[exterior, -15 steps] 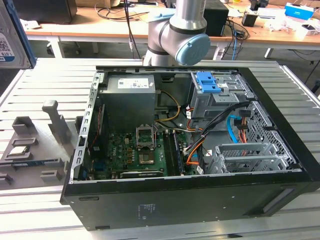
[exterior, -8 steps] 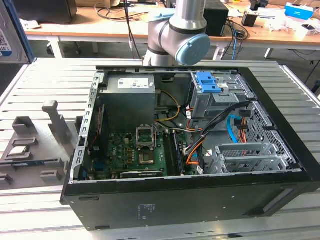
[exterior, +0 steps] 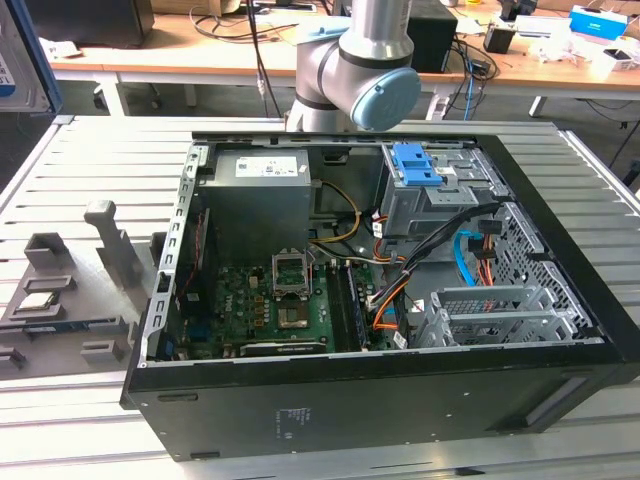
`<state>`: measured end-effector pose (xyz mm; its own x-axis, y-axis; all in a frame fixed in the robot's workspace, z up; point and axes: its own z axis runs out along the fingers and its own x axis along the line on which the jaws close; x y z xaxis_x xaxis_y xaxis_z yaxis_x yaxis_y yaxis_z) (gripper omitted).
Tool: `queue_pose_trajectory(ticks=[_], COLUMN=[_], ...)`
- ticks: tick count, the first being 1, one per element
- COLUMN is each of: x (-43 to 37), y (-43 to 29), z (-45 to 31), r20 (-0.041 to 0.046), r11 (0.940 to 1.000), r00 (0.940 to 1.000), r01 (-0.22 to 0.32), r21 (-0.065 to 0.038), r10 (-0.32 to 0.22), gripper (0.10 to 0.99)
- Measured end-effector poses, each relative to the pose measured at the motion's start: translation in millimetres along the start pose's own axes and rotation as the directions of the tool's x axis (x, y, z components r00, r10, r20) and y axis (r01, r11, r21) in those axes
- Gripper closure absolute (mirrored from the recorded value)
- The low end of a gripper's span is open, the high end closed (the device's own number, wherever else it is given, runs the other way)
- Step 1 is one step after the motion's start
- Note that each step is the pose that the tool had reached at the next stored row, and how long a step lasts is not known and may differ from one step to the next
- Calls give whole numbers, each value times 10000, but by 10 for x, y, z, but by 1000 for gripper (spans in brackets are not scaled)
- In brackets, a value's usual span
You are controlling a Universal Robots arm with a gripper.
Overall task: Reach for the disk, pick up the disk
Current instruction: 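Pick up the disk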
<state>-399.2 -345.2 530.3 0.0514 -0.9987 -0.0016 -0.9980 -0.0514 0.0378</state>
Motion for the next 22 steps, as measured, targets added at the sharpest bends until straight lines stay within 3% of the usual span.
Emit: queue_pose_trajectory(ticks=[4, 11, 18, 19, 22], x=[0, 0, 5, 8, 11], y=[3, 2, -111, -164, -227], z=[-97, -97, -54, -50, -45], r20=[0, 22, 21, 20, 21], r11=[10000, 10000, 10000, 10000, 10000], r00=[10000, 10000, 10000, 10000, 10000], r01=[0, 1, 0, 0, 1], r21=[-1, 1, 1, 0, 1], r10=[0, -1, 0, 0, -1], gripper=[718, 718, 718, 718, 718])
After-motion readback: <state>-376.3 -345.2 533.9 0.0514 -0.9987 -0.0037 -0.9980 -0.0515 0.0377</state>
